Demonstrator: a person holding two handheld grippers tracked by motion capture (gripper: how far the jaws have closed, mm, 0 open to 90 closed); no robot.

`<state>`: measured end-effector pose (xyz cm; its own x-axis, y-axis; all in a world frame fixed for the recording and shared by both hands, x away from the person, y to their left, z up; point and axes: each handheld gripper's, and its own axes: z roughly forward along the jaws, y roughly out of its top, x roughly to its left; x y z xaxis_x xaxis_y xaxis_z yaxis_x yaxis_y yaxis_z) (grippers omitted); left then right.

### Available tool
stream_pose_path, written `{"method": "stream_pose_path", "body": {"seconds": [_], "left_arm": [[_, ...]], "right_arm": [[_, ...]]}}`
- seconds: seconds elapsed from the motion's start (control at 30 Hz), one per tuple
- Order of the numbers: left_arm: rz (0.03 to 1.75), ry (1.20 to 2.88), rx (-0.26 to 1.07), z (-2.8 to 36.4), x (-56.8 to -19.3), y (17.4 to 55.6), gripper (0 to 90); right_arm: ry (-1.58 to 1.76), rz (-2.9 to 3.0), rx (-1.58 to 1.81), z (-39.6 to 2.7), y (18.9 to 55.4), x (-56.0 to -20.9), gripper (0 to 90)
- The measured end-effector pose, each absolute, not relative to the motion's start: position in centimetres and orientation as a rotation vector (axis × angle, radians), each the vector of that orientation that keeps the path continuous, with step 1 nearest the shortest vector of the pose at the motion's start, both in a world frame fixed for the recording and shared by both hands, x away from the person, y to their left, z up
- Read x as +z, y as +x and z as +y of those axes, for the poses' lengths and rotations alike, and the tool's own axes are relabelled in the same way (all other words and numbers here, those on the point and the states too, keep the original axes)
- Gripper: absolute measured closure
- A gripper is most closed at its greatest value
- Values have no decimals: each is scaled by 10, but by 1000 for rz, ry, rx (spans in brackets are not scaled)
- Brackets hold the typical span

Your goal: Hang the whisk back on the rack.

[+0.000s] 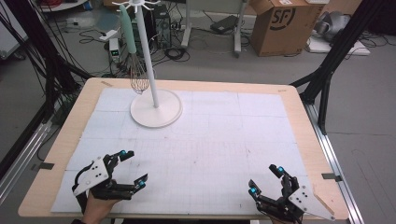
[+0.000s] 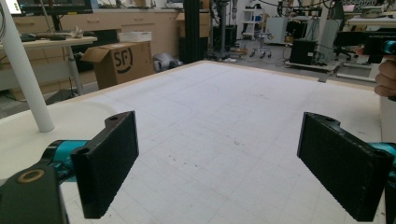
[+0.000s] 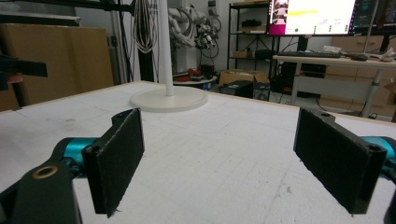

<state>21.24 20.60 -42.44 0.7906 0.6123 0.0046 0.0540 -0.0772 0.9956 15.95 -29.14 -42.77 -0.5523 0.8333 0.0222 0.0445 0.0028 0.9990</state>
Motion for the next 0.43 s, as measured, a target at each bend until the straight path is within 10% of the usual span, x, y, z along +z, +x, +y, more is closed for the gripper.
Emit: {"method": "stream_pose_path", "body": {"seconds": [0.43], "left_arm": [[532,1584,492,205,-422,213,132]], "right_arm": [[905,1668,1608,-292,159,-428,154]]}}
